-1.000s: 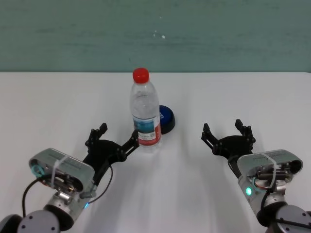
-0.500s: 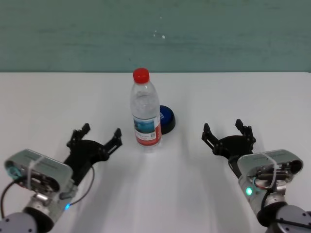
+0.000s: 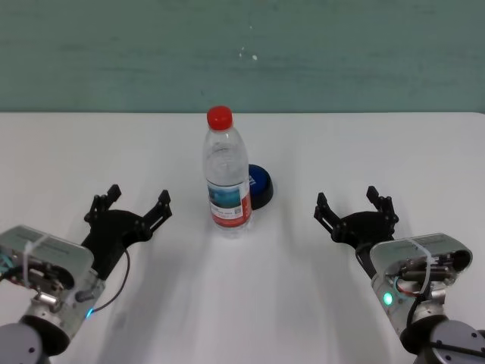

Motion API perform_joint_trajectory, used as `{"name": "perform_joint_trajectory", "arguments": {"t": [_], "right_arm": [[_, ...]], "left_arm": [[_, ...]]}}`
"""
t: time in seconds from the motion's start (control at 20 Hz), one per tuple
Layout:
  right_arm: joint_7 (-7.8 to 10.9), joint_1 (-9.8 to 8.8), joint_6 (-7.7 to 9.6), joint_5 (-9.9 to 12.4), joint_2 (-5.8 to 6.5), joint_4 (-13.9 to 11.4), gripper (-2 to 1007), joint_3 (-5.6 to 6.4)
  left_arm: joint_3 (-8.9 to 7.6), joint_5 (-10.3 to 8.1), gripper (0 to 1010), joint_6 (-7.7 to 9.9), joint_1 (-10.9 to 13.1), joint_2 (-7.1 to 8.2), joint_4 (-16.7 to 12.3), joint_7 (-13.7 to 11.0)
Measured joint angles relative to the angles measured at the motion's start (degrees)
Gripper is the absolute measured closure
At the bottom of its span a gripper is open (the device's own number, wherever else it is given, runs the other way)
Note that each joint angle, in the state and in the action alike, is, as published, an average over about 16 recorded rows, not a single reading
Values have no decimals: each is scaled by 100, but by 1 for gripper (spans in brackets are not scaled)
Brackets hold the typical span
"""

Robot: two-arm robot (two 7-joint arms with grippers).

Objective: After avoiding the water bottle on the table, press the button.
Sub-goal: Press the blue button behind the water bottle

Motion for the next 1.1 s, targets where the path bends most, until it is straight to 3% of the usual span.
{"name": "perform_joint_trajectory", "arguments": {"t": [1.1], "right_arm": [[0,0,0,0,0,0,1,0]], "left_arm": [[-58,-110,0,-128,-332,50,272,-75]]}}
